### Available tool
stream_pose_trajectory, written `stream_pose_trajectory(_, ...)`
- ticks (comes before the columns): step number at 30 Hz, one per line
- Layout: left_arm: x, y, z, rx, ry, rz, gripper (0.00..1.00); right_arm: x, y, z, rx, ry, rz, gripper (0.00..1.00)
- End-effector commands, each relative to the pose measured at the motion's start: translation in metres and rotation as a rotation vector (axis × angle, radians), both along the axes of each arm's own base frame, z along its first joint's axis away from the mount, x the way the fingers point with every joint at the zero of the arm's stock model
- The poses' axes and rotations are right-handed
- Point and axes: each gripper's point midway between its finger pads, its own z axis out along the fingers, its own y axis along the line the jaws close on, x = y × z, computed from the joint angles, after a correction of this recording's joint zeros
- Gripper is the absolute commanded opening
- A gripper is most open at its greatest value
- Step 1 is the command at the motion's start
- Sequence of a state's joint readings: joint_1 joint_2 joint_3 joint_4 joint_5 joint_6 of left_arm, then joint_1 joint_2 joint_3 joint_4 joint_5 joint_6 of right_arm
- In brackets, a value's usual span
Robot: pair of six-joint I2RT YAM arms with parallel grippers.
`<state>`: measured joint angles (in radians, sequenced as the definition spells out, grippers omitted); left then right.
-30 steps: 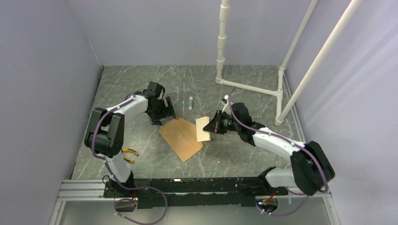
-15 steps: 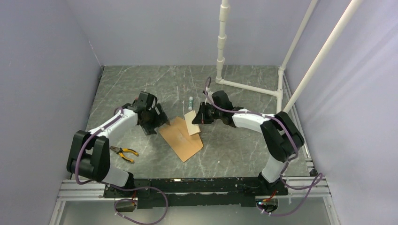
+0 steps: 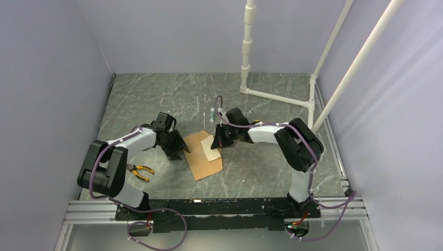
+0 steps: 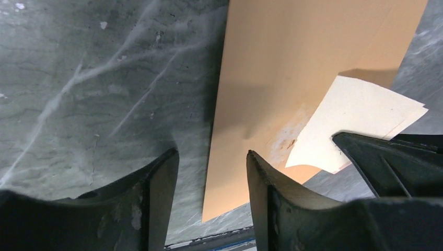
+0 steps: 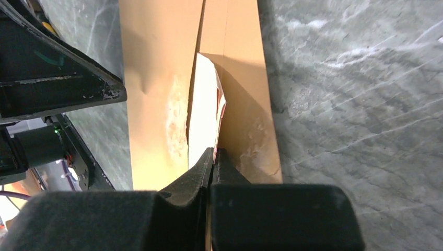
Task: Place the letter into the envelope and seal it
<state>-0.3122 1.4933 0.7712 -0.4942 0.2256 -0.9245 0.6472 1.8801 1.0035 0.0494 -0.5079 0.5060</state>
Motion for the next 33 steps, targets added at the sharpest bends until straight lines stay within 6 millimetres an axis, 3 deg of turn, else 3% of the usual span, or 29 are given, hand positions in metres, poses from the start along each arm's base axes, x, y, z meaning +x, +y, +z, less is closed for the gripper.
stream_pose_trajectory(1, -0.002, -0.010, -0.008, -0.045, 0.018, -0.012, 0.54, 0.000, 0.007, 0.002, 0.002, 0.016, -0.001, 0.00)
stream_pose_trajectory(7, -0.009, -0.010, -0.019, -0.049, 0.040, -0.015, 0.50, -0.006, 0.009, -0.005, 0.010, 0.132, -0.102, 0.00)
stream_pose_trajectory(17, -0.011, -0.020, -0.020, -0.095, 0.036, -0.032, 0.44, -0.018, 0.037, -0.007, 0.023, 0.163, -0.044, 0.00)
stream_pose_trajectory(21, -0.012, -0.015, -0.023, -0.068, 0.039, -0.028, 0.43, -0.017, 0.039, -0.003, 0.017, 0.145, -0.034, 0.00)
stream_pose_trajectory(22, -0.011, -0.013, -0.023, -0.054, 0.035, -0.026, 0.43, -0.016, 0.037, -0.002, 0.006, 0.134, -0.041, 0.01)
stream_pose_trajectory(28, -0.012, 0.001, -0.027, 0.031, 0.037, -0.026, 0.44, -0.009, 0.020, 0.009, -0.074, 0.069, -0.091, 0.30)
stream_pose_trajectory(33, -0.014, 0.005, -0.032, 0.054, 0.045, -0.031, 0.44, -0.003, 0.009, 0.009, -0.132, 0.040, -0.138, 0.35)
